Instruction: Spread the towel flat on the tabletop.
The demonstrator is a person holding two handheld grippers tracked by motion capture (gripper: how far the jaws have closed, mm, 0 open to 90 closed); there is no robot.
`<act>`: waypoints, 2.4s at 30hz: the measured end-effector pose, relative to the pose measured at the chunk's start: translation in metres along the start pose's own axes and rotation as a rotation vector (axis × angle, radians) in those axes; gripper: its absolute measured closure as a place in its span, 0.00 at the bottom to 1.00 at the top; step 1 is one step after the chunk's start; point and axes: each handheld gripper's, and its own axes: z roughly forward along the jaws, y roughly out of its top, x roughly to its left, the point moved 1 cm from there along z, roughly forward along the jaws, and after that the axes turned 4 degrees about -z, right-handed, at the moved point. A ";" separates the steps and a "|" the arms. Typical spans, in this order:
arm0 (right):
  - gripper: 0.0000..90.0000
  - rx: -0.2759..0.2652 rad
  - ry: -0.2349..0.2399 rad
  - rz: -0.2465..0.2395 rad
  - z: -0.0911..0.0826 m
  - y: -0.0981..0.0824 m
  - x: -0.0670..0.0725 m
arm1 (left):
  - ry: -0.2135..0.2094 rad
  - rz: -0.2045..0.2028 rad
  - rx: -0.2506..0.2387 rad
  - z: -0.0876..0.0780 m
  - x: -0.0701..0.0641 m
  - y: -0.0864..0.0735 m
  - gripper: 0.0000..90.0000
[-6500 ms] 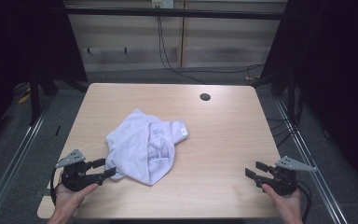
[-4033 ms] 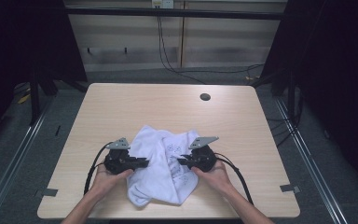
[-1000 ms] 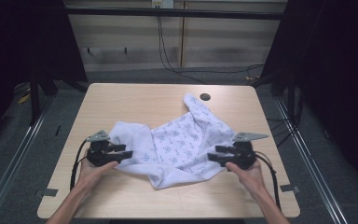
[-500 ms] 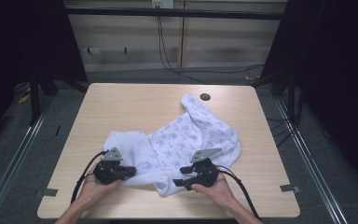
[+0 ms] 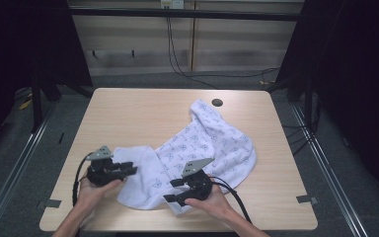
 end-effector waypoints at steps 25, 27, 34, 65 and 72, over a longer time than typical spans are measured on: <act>0.73 -0.019 -0.363 0.393 -0.138 -0.092 -0.060 | -0.039 0.196 0.189 0.040 -0.026 -0.016 0.86; 0.65 -0.014 -0.408 0.377 -0.145 -0.094 -0.062 | -0.060 0.195 0.205 0.037 -0.035 -0.020 0.86; 0.57 -0.117 -0.397 0.292 -0.168 -0.085 -0.031 | -0.110 0.166 0.188 0.018 -0.037 -0.025 0.84; 0.62 0.104 -0.134 -0.092 -0.044 -0.066 0.024 | -0.099 0.062 0.194 0.024 -0.017 -0.026 0.82; 0.96 0.120 -0.220 -0.111 -0.045 -0.065 0.023 | -0.106 0.073 0.175 0.019 -0.014 -0.024 0.76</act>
